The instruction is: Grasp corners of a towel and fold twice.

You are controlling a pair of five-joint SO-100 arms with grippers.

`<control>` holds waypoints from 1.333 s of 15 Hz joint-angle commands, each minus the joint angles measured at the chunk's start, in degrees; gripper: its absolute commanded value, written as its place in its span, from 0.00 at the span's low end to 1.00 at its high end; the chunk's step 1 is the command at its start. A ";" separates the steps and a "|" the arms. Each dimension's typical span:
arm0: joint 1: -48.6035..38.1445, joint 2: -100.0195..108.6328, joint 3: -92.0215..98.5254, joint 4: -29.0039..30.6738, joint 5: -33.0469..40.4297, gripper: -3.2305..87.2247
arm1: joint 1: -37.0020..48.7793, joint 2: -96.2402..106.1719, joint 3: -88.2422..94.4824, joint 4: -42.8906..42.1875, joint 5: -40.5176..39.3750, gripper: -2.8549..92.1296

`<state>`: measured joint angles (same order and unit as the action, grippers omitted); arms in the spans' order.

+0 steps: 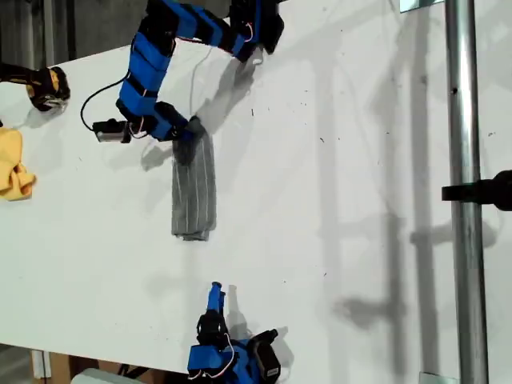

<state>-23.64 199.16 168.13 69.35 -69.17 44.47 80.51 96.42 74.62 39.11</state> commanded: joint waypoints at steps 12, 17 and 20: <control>2.81 0.35 -0.62 0.09 0.00 0.21 | -23.29 46.32 24.52 3.87 28.92 0.03; 2.99 0.35 -0.62 0.09 0.00 0.21 | -20.39 26.98 6.77 -8.88 19.69 0.03; 2.99 0.35 -0.62 0.09 0.00 0.21 | -19.60 16.17 4.13 -19.16 18.90 0.03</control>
<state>-21.27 199.16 168.13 69.35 -69.08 24.26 98.88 104.68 59.59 58.80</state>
